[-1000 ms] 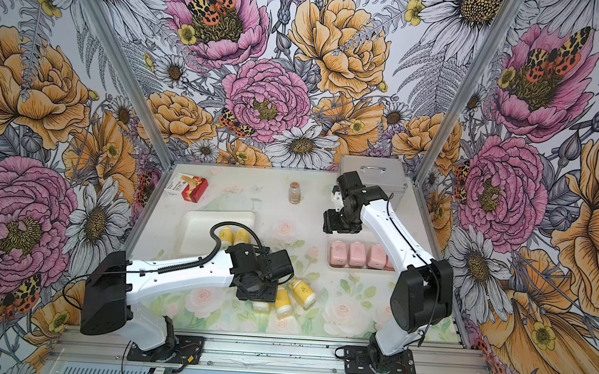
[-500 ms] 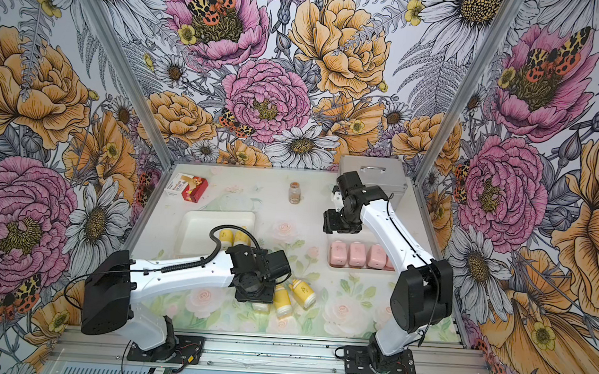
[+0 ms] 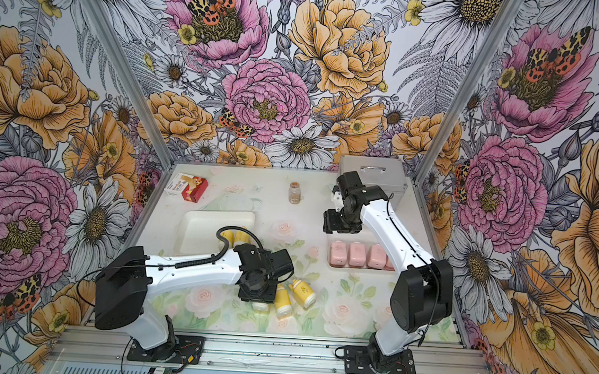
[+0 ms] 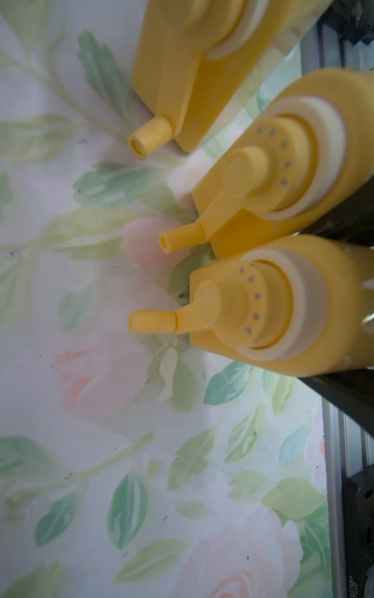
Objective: Place the pencil sharpeners by color into the storage box
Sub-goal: Pick up the pencil sharpener from the center of the board.
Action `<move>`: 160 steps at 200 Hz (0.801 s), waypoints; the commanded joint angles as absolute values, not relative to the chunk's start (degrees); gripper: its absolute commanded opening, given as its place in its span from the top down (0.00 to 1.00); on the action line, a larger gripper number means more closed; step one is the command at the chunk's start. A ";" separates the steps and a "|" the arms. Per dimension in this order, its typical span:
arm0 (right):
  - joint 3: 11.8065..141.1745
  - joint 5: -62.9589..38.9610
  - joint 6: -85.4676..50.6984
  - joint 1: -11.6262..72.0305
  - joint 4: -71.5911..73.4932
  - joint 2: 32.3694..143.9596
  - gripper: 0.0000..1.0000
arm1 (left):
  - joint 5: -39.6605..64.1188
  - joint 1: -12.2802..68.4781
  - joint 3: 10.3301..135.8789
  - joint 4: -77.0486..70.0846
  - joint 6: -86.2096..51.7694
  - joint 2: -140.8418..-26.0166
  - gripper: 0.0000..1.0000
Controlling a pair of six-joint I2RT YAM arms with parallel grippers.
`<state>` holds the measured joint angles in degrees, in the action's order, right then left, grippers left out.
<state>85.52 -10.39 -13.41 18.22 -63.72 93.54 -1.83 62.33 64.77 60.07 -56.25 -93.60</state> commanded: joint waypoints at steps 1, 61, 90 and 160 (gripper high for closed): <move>84.99 -10.78 -13.01 18.69 -62.42 92.36 0.36 | -0.71 61.86 63.64 59.85 -55.46 -94.73 0.50; 84.90 -10.74 -12.94 18.66 -62.40 91.96 0.36 | -0.79 61.81 62.45 59.85 -55.60 -94.96 0.68; 84.97 -10.73 -13.05 18.66 -62.40 91.98 0.36 | -1.05 61.86 61.54 59.88 -56.25 -93.24 0.74; 85.41 -11.24 -13.06 18.70 -62.43 92.42 0.36 | -2.18 61.63 57.38 60.00 -59.21 -86.44 0.77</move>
